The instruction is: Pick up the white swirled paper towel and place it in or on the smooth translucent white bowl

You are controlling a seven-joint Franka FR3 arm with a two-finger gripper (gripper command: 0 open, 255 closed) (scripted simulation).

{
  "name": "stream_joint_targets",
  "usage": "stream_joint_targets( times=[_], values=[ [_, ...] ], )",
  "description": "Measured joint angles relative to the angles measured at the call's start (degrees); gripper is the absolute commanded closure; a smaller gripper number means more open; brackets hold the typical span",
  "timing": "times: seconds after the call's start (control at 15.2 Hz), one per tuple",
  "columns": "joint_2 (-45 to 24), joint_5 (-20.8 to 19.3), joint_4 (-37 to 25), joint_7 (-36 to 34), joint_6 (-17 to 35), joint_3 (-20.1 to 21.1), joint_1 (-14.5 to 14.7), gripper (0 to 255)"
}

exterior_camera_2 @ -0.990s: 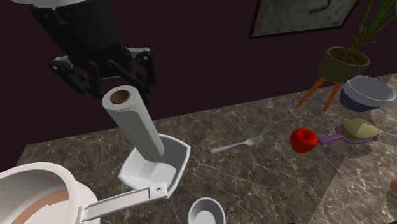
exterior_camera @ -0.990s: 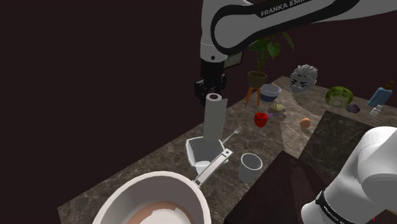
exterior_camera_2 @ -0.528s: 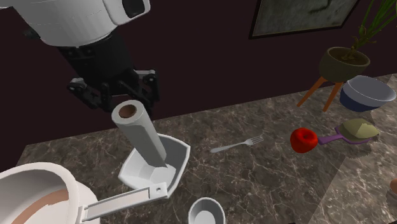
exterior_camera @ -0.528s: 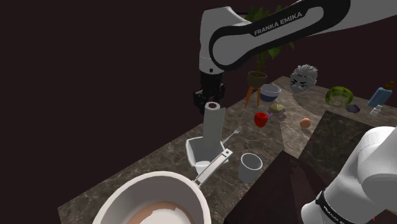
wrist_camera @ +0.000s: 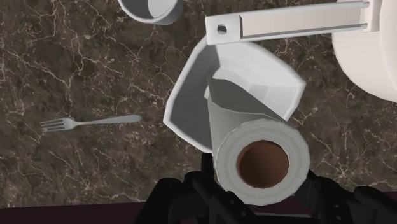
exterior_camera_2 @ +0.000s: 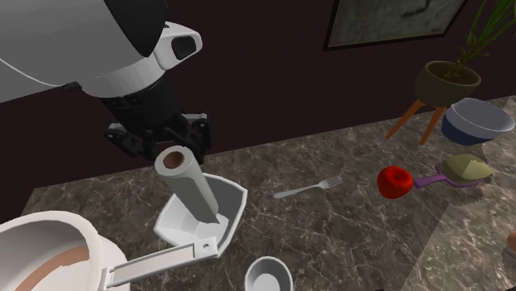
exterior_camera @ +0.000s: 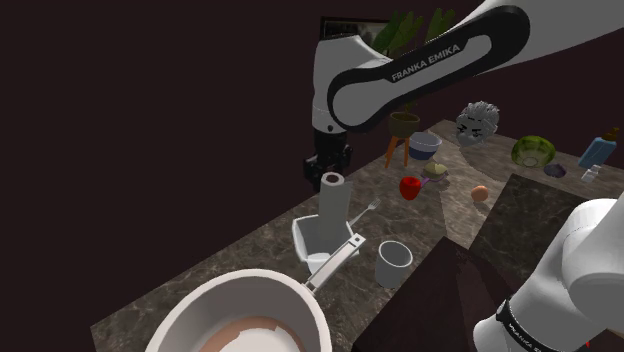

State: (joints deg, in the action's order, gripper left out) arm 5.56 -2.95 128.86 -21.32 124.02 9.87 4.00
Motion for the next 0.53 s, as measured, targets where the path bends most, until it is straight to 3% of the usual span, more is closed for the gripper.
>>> stream_joint_targets(
  times=[0.33, 0.4, 0.53],
  values=[
    [-0.07, -0.03, 0.22, -0.03, 0.31, 0.01, 0.00, 255],
    [-0.07, -0.03, 0.22, -0.03, 0.31, 0.01, 0.00, 0],
    [-0.07, -0.03, 0.22, -0.04, 0.31, 0.01, 0.00, 0]
  ],
)
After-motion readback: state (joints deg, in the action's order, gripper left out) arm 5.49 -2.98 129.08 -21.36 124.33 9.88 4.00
